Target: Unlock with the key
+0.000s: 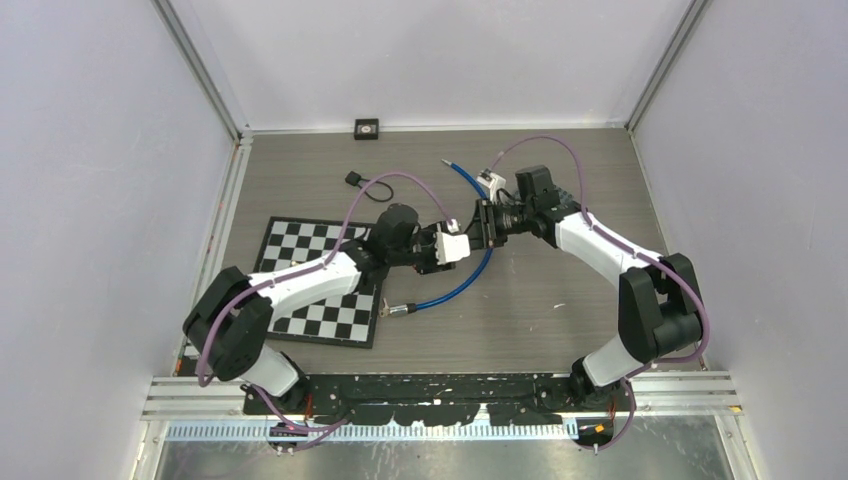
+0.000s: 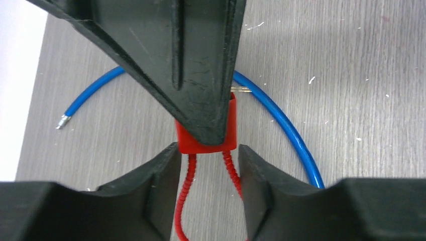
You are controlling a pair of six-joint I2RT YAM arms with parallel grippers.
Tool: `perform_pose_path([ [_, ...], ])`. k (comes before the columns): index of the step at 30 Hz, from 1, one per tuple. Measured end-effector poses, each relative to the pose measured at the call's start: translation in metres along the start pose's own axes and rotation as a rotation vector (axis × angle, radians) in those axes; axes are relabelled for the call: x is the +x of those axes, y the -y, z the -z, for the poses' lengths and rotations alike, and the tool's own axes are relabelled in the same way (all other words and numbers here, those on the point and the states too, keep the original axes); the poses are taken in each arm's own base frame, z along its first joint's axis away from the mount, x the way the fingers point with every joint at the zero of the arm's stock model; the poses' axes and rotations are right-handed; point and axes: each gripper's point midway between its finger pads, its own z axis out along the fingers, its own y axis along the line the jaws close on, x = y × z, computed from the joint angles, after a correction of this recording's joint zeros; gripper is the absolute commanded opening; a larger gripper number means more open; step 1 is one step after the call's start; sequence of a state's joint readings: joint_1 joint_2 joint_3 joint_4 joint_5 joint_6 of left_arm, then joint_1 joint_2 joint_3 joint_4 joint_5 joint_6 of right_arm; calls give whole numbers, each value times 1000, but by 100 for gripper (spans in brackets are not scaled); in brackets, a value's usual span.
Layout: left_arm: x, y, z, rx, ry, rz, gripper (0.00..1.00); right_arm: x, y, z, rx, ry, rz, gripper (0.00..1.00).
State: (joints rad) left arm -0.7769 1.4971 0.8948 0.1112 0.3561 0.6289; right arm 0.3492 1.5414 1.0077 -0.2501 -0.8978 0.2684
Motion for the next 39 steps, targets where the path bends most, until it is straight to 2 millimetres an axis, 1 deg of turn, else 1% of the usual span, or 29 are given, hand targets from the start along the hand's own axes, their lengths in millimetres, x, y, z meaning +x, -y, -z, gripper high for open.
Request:
perform_pose_path([
  [2, 1, 0, -4, 14, -10, 4, 32, -2, 2, 1, 3, 11, 4, 1],
  [4, 2, -2, -9, 17, -17, 5, 17, -3, 5, 3, 11, 17, -1, 1],
  [5, 2, -3, -10, 21, -20, 5, 6, -4, 7, 4, 15, 21, -2, 1],
  [6, 2, -3, -11, 24, -19, 2, 0, -5, 8, 4, 16, 25, -3, 0],
  [12, 2, 1, -11, 39, -17, 4, 0, -4, 12, 11, 25, 43, -12, 0],
  [14, 2, 1, -11, 41, -15, 7, 18, -4, 12, 12, 24, 47, -12, 1],
  [15, 1, 1, -11, 41, -14, 9, 30, -4, 12, 12, 22, 49, -11, 0],
  [16, 1, 1, -11, 41, -13, 12, 44, -4, 12, 12, 21, 49, -12, 1],
  [20, -2, 0, -8, 28, 0, 16, 74, -8, 13, 15, 16, 63, -10, 1],
  [21, -2, 0, -7, 27, 0, 14, 77, -9, 14, 16, 18, 67, -12, 1],
  [23, -1, 1, -5, 24, -2, 17, 79, -11, 17, 18, 23, 74, -15, 1],
  [29, -1, -1, -5, 17, -2, 19, 79, -12, 16, 19, 18, 79, -20, 0],
  [32, -1, -3, -7, 13, -4, 23, 75, -13, 15, 19, 10, 82, -20, 1],
  [35, -2, -6, -13, 14, -5, 26, 64, -14, 13, 19, 3, 84, -21, 0],
  [36, -2, -8, -16, 14, -6, 27, 59, -14, 13, 19, 3, 85, -21, 0],
  [37, -2, -9, -19, 16, -8, 29, 51, -14, 13, 19, 1, 85, -23, 0],
  [39, 0, -9, -22, 19, -12, 35, 31, -14, 13, 19, 0, 84, -27, 0],
])
